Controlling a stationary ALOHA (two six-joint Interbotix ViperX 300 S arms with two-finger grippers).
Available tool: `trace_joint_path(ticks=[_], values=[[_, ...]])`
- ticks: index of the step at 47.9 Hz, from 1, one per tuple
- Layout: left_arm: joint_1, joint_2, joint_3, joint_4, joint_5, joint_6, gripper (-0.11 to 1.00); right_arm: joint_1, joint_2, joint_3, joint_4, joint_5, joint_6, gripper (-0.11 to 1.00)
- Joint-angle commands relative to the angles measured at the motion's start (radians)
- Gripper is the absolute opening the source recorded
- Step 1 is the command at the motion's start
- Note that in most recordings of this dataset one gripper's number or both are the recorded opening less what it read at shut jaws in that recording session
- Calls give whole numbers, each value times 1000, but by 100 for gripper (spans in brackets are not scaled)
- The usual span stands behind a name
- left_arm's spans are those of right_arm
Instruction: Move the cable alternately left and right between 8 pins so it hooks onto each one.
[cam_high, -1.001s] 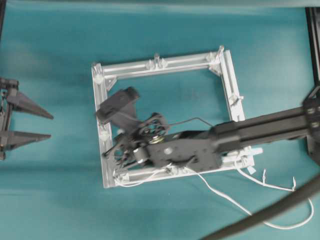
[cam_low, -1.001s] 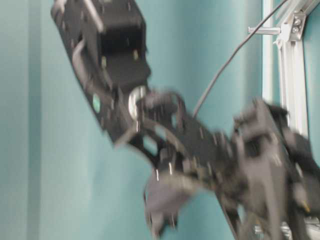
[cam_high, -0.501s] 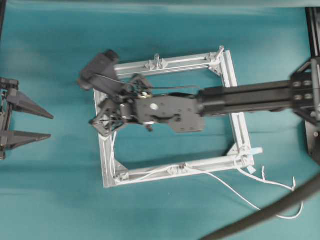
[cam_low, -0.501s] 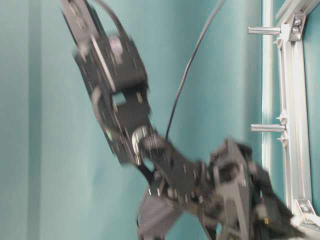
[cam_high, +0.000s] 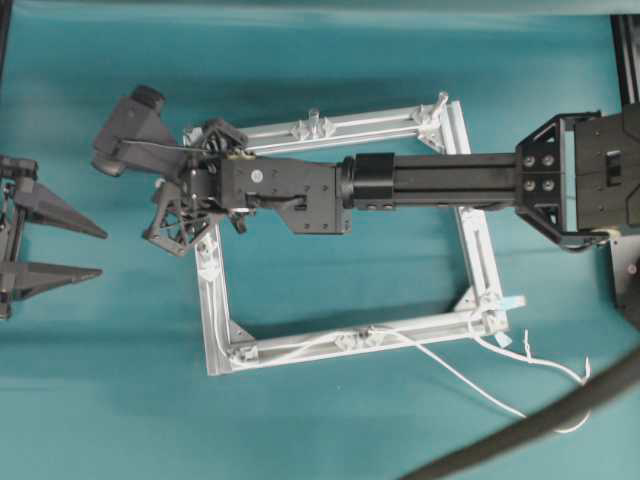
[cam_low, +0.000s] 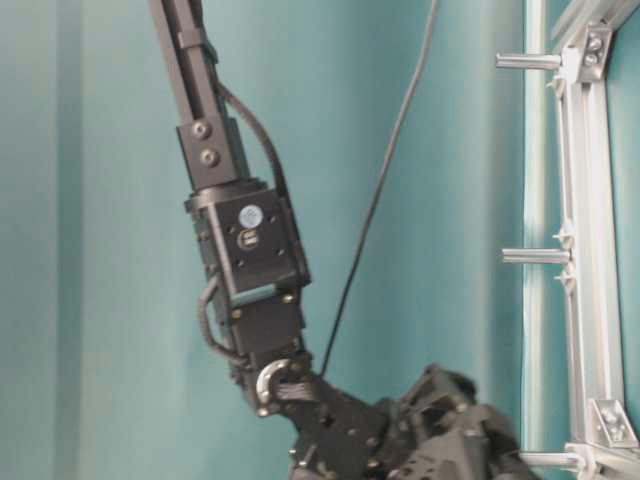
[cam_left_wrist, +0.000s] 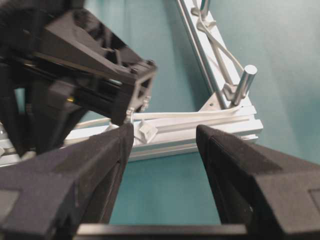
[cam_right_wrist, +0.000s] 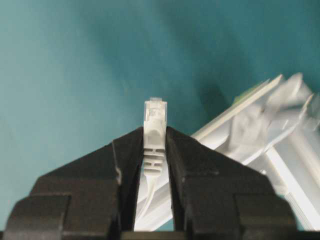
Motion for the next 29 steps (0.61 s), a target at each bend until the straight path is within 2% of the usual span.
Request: trace_joint_path(ticks=[1,17,29], values=[[-5,3,-14,3,-5,3,65,-14,-17,-63,5,-9,-37,16],[-5,3,-15,3,-5,2,65,-57,32,-153,11,-60,-51,16],[-5,3,-14,3,-5,2,65,-107,40,-172,2,-66,8,16]])
